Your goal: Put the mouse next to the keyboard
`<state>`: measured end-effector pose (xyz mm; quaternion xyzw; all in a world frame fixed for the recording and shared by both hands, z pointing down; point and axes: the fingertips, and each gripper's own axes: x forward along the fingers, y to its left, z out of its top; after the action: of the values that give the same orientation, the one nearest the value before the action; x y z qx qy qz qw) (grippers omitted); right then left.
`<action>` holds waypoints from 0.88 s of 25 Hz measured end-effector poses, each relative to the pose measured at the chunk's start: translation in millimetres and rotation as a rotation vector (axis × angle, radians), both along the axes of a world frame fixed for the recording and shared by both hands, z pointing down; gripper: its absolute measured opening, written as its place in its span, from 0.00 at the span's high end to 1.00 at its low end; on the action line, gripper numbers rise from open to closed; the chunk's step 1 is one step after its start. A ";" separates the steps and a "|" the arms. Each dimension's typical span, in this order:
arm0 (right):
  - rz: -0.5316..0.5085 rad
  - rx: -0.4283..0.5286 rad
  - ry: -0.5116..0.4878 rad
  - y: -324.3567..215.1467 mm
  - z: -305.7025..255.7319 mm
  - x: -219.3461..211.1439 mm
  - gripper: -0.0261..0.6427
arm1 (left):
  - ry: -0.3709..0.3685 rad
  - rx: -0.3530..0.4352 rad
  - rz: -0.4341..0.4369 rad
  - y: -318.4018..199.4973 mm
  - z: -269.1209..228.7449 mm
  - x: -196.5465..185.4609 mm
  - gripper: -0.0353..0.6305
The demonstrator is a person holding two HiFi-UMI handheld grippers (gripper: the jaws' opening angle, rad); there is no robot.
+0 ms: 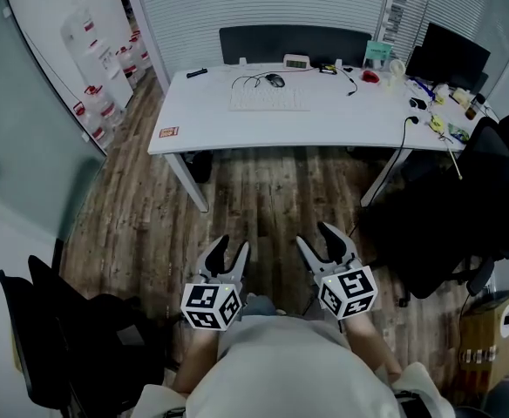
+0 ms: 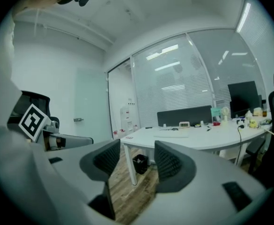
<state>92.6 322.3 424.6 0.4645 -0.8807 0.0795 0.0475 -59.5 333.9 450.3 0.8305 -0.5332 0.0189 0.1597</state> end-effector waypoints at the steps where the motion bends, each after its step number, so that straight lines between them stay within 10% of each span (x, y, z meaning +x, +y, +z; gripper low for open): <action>1: -0.002 -0.002 -0.002 -0.1 0.4 0.1 0.61 | 0.001 0.000 0.001 0.1 0.0 1.1 0.66; 22: 0.021 -0.050 -0.016 -101.1 19.3 -3.6 0.47 | 0.027 -0.026 0.018 -98.3 14.9 -3.7 0.56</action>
<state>89.0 221.2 444.0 0.4718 -0.8738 0.1059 0.0511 -63.2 235.7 465.2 0.8332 -0.5233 0.0160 0.1776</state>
